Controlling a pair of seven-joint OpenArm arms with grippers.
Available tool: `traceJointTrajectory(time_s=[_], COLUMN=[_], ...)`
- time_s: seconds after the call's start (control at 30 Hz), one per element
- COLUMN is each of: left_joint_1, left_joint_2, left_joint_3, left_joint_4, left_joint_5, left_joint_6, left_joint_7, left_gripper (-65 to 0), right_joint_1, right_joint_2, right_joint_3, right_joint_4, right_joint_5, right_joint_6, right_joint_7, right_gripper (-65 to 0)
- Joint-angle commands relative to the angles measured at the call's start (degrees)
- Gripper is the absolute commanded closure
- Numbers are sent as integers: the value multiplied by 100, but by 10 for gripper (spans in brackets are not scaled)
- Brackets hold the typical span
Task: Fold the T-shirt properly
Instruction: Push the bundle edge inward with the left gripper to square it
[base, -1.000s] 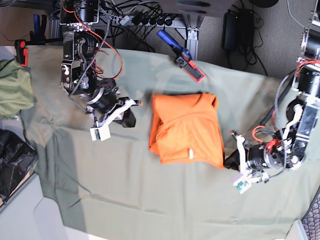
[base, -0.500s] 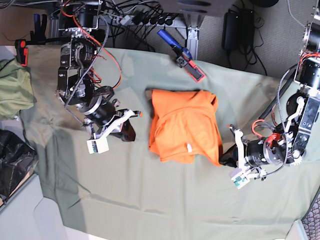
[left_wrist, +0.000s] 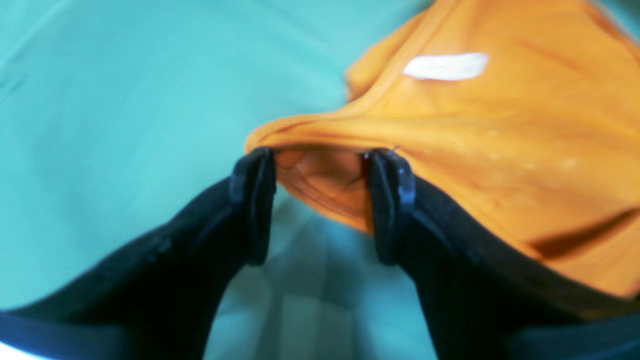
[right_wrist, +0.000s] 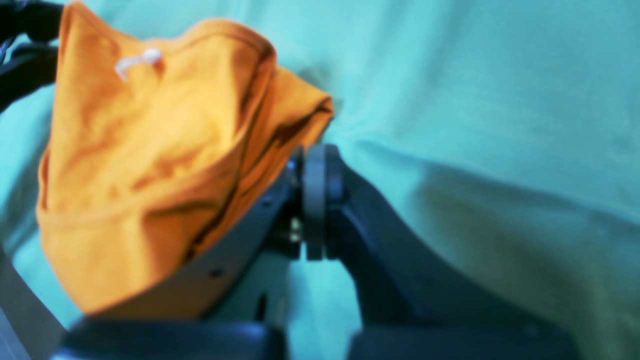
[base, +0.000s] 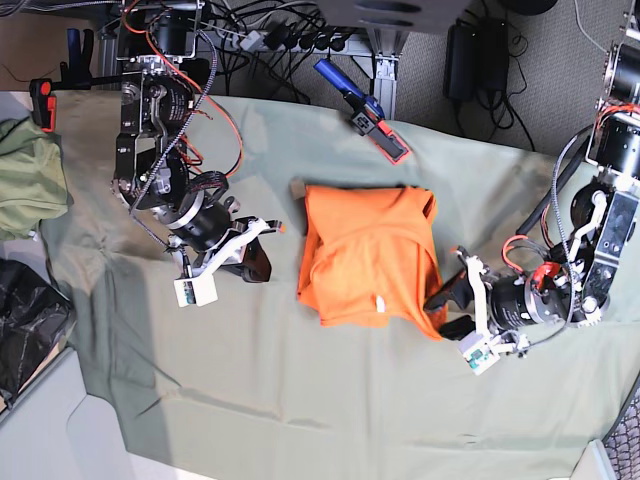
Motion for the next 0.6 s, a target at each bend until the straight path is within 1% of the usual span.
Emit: traceJointTrajectory(time_s=[0.0, 0.13, 0.27, 0.3, 0.43, 0.57], left_joint_1=[-31, 168, 173, 175, 173, 173], left_joint_2=[-13, 0, 168, 223, 389, 428], left_joint_3=[17, 208, 175, 162, 11, -476], left_joint_4=[72, 72, 72, 72, 72, 72], left_joint_5=[-262, -822, -1650, -1757, -1768, -1939], left_joint_6=[-108, -108, -108, -108, -108, -108], left_joint_7=[-90, -68, 396, 463, 474, 507], left_gripper=[-336, -336, -336, -336, -336, -336], right_joint_1=[90, 92, 90, 90, 87, 87], right_joint_2=[35, 35, 35, 35, 35, 35], right_joint_3=[37, 39, 39, 39, 39, 39], right_joint_4=[94, 94, 94, 94, 92, 92], right_joint_5=[44, 44, 44, 44, -11, -17], right_joint_6=[581, 581, 581, 581, 581, 581], right_joint_7=[111, 118, 118, 118, 116, 118], right_gripper=[0, 0, 0, 0, 0, 0])
